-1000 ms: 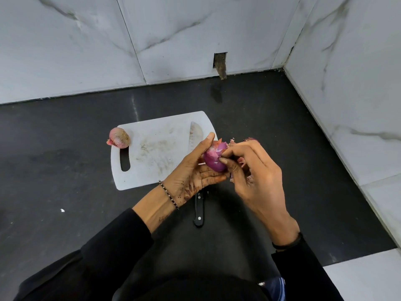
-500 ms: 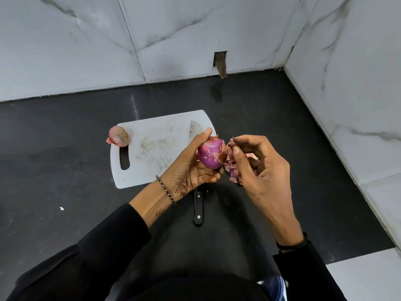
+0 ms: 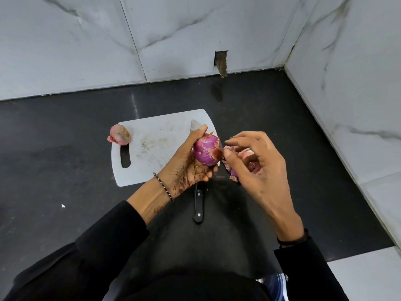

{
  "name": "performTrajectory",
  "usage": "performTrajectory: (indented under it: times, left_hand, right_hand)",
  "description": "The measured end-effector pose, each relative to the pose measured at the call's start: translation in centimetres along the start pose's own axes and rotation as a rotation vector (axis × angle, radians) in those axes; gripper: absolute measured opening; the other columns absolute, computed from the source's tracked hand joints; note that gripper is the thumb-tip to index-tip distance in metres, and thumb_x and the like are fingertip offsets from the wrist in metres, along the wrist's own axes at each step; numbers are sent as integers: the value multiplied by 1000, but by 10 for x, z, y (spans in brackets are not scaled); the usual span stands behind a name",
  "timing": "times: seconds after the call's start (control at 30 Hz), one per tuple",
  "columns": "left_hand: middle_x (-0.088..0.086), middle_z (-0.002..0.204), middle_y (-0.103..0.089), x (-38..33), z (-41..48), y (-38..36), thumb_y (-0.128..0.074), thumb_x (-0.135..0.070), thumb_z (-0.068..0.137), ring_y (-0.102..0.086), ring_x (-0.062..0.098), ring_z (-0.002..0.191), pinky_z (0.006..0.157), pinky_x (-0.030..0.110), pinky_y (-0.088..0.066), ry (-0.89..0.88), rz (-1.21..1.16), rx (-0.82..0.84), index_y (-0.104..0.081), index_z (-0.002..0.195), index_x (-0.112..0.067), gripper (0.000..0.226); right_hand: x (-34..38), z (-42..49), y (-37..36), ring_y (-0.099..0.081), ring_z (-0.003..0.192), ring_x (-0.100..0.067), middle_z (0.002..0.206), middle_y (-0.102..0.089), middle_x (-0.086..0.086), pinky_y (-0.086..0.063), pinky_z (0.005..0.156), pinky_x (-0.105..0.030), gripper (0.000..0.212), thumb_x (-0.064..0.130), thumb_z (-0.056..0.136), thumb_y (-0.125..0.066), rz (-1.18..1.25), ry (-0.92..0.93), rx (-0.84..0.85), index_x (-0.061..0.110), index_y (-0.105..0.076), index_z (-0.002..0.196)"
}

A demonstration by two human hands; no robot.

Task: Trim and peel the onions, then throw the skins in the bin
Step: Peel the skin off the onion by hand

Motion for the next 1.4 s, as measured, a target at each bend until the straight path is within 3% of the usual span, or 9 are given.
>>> performTrajectory:
  times: [0.13,0.3,0.43,0.6,0.77,0.9,0.97,1.2,1.4]
  left_hand:
    - [14,82,-60,-3,-2,-4,-49,-57,91,-59,15,47,43,21,-52,-32,-8,9,-63,97,-7,52]
    - [10,66,-61,-6,-5,-8,-47,-57,93,-58,15,45,41,21,-51,-36,31,9,-63,89,-8,52]
    - [10,64,-60,-8,-5,-9,-46,-56,94,-57,15,45,41,21,-50,-69,86,-23,-62,92,-8,50]
    - [10,62,-60,-11,-5,-13,-47,-53,95,-57,15,43,40,20,-49,-89,159,-56,-61,97,-5,50]
    - [11,63,-61,-12,-4,-12,-48,-55,93,-56,14,43,41,20,-50,-69,186,-73,-61,96,-2,55]
    - [10,63,-61,-12,-2,-17,-51,-55,92,-58,14,43,41,20,-51,-74,137,-57,-62,100,-2,55]
    - [9,63,-62,-11,-2,-18,-51,-54,92,-58,14,46,40,21,-50,-78,140,-39,-62,104,-3,54]
    - [11,65,-62,-8,0,-22,-51,-56,91,-59,15,45,39,20,-49,-68,123,-1,-63,98,-7,52]
    - [11,64,-63,-10,0,-19,-53,-59,89,-59,17,47,39,20,-48,-81,181,-71,-64,97,-7,54]
  right_hand:
    - [1,1,-5,-62,108,-15,116,-61,1,-52,80,-21,29,25,87,-82,-54,143,74,17,-76,114]
    - [1,0,-3,-64,99,-13,112,-62,5,-51,74,-16,28,28,83,-82,-23,151,52,19,-77,109]
    - [-3,2,-3,-64,95,-18,108,-62,11,-53,69,-23,26,28,83,-83,58,99,81,17,-76,105]
    - [-10,4,-5,-64,78,-21,95,-64,9,-56,60,-46,20,21,82,-85,199,-12,138,13,-73,96]
    - [-11,4,-7,-64,81,-17,91,-63,9,-53,64,-32,13,20,85,-82,149,26,168,14,-71,89]
    - [-12,2,1,-66,74,-18,90,-66,7,-56,59,-39,26,27,79,-86,222,-49,74,16,-67,93]
    - [-10,3,6,-66,76,-19,95,-68,4,-54,58,-34,31,24,78,-88,206,2,63,15,-70,102]
    - [-10,3,12,-69,89,-17,98,-71,0,-50,71,-18,25,15,79,-87,155,122,41,10,-79,102]
    - [-10,4,10,-71,90,-19,93,-73,-2,-54,76,-24,19,9,75,-88,262,86,42,8,-80,93]
Point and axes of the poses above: each hand's wrist, its own z-axis towards the middle knuckle, its own y-axis out of the back of the hand, x = y × z, the point moved 5 cm from there along z, towards the middle knuckle
